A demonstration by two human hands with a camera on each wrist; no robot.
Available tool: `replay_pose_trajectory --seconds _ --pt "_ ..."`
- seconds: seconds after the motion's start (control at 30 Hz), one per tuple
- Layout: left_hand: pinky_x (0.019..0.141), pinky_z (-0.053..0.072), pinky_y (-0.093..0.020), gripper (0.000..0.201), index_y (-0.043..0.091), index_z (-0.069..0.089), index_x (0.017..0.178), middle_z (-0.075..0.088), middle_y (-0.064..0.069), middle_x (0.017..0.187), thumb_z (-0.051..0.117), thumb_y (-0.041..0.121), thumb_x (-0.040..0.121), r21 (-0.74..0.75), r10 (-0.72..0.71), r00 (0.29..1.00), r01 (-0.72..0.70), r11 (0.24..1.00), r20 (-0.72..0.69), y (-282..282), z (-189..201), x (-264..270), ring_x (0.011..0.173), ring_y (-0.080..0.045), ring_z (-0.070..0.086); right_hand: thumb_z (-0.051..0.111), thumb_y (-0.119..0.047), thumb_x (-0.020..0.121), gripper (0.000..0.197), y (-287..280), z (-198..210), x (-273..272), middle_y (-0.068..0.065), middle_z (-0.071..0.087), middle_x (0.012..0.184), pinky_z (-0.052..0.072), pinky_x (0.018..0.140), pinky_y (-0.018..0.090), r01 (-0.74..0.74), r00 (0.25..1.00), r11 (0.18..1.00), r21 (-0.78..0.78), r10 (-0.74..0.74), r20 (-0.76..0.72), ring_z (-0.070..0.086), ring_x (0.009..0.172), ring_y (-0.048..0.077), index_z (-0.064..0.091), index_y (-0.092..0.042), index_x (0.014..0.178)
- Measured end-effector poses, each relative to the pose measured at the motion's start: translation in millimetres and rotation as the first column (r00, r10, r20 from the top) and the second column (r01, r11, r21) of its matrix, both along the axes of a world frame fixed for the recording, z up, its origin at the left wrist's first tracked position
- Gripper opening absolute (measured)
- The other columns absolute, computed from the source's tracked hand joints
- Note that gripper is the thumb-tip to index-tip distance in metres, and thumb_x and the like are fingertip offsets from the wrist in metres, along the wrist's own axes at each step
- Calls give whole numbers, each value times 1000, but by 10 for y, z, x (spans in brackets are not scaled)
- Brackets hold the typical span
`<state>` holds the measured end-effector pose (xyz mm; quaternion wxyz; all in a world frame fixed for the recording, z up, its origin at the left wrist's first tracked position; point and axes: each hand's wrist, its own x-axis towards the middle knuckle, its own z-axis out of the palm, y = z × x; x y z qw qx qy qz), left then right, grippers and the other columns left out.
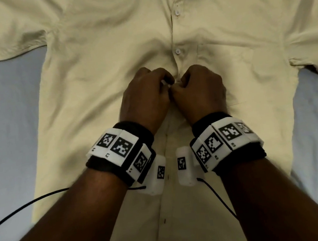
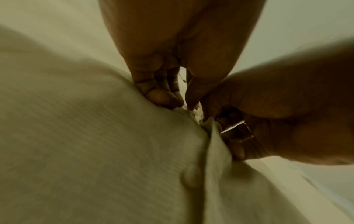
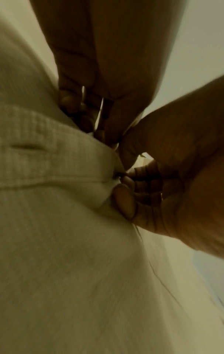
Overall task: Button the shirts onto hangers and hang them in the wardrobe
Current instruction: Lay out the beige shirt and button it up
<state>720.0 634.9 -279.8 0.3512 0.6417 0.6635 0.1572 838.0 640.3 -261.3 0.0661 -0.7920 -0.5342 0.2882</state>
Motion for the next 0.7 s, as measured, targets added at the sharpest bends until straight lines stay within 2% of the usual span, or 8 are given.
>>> replay_pose_trajectory --seconds 0.07,0.17,0.23,0.3,0.43,0.57,0.63,0.7 --pt "62 30 -11 18 35 70 105 56 6 101 59 24 96 8 -20 999 20 1000 -34 0 5 14 86 -9 55 62 -35 90 22 -19 13 35 3 65 97 39 71 29 -14 1000 1000 3 14 10 61 92 23 65 -14 96" --pt "69 44 -26 15 28 71 105 57 1 105 61 23 96 54 -75 994 80 995 -80 -18 14 37 87 -18 60 60 -35 93 23 -76 23 41 5 67 99 37 72 29 -108 992 994 5 107 67 62 95 26 67 -13 98" --pt "74 50 -36 16 22 71 106 58 -2 107 60 21 96 65 -121 986 129 990 -115 -22 27 53 88 -23 62 59 -34 93 23 -89 28 49 6 66 96 36 69 29 -126 989 992 5 125 79 62 90 27 66 -12 96" --pt "75 48 -34 15 20 71 105 58 -3 107 61 24 95 57 -141 983 148 987 -114 -9 48 53 90 -23 62 57 -32 93 21 -98 33 71 3 60 90 33 68 29 -82 996 997 4 82 41 54 82 23 62 -12 94" --pt "74 33 -27 10 23 70 100 60 1 102 60 24 96 29 -142 979 148 989 -149 35 59 51 94 -20 59 53 -29 94 16 -166 -23 111 -2 52 81 27 67 26 15 997 999 42 -12 -76 48 79 18 53 -15 87" --pt "79 49 -31 9 22 73 87 66 9 81 65 24 92 -94 -2 999 5 996 35 69 75 14 82 -12 65 56 -29 95 16 -240 -47 99 -8 50 73 22 62 22 63 990 992 111 -48 -133 47 76 15 54 -18 84" --pt "78 54 -30 9 22 74 85 68 9 75 67 23 91 -131 19 996 -7 991 88 71 92 6 73 -8 65 60 -31 94 14 -265 -38 66 -13 51 71 27 61 23 81 982 989 127 -58 -178 51 77 11 58 -20 86" --pt "73 57 -27 10 21 75 85 70 7 71 67 22 92 -150 37 992 -19 989 123 68 106 1 64 -2 65 62 -32 93 10 -277 -39 35 -15 56 75 33 60 16 77 979 989 130 -50 -200 55 79 8 61 -24 88"
